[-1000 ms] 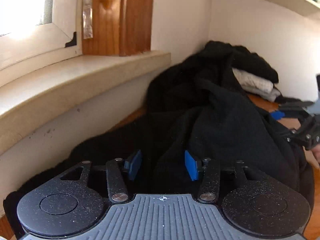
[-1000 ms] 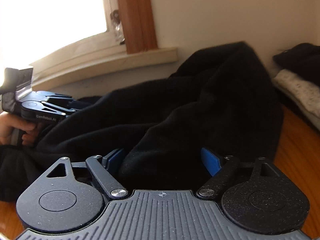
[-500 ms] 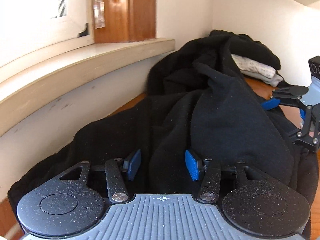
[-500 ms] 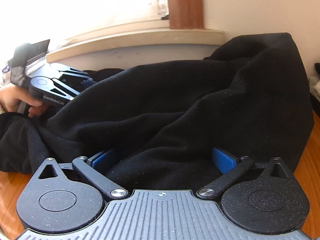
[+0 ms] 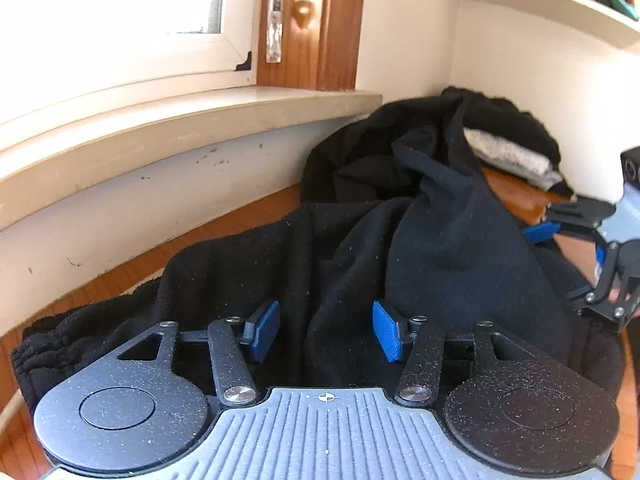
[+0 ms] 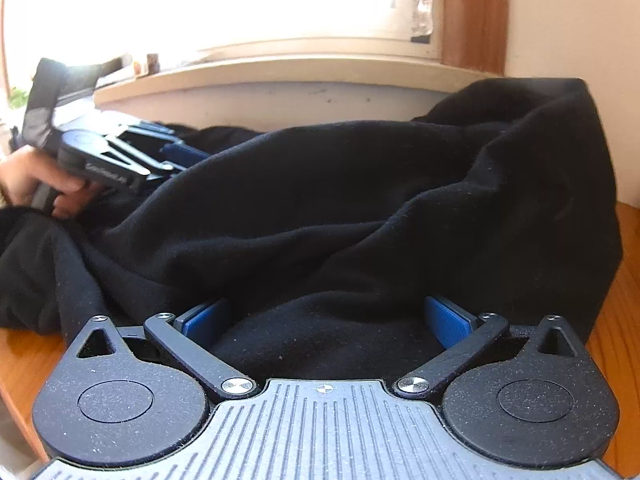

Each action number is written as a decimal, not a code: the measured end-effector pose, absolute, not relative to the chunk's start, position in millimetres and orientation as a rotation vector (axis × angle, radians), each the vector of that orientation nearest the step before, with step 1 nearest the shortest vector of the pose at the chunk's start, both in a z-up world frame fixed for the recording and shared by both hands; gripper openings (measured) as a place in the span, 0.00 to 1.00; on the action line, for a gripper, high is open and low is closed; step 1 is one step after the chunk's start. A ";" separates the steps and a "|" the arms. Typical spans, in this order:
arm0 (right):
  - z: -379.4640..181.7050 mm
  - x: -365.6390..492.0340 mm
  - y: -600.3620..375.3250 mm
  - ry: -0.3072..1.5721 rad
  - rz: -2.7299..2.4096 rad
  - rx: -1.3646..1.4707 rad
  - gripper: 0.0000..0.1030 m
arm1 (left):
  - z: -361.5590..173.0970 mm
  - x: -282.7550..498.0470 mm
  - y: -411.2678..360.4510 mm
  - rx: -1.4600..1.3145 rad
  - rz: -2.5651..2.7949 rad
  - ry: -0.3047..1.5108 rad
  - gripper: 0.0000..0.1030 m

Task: Fold clothes
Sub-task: 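Lay the black trousers flat on the table and open both tools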

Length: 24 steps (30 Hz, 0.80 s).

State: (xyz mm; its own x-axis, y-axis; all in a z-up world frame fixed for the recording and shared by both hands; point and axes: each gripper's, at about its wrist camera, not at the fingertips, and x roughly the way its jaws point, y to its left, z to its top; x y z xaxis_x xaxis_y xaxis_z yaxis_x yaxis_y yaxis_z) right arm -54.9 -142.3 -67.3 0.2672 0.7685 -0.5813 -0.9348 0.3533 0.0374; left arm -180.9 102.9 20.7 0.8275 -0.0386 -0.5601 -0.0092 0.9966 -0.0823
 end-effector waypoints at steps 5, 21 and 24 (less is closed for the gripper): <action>-47.4 -47.9 -161.9 0.549 1.100 -0.293 0.99 | 21.4 -179.0 99.4 -0.057 -0.009 0.609 0.56; 24.0 105.9 -90.9 0.489 0.725 -0.409 0.82 | 21.0 -179.1 96.0 -0.032 -0.013 0.600 0.59; 15.0 105.5 -64.0 0.500 0.680 -0.593 0.39 | 20.9 -179.3 95.6 -0.030 -0.014 0.600 0.59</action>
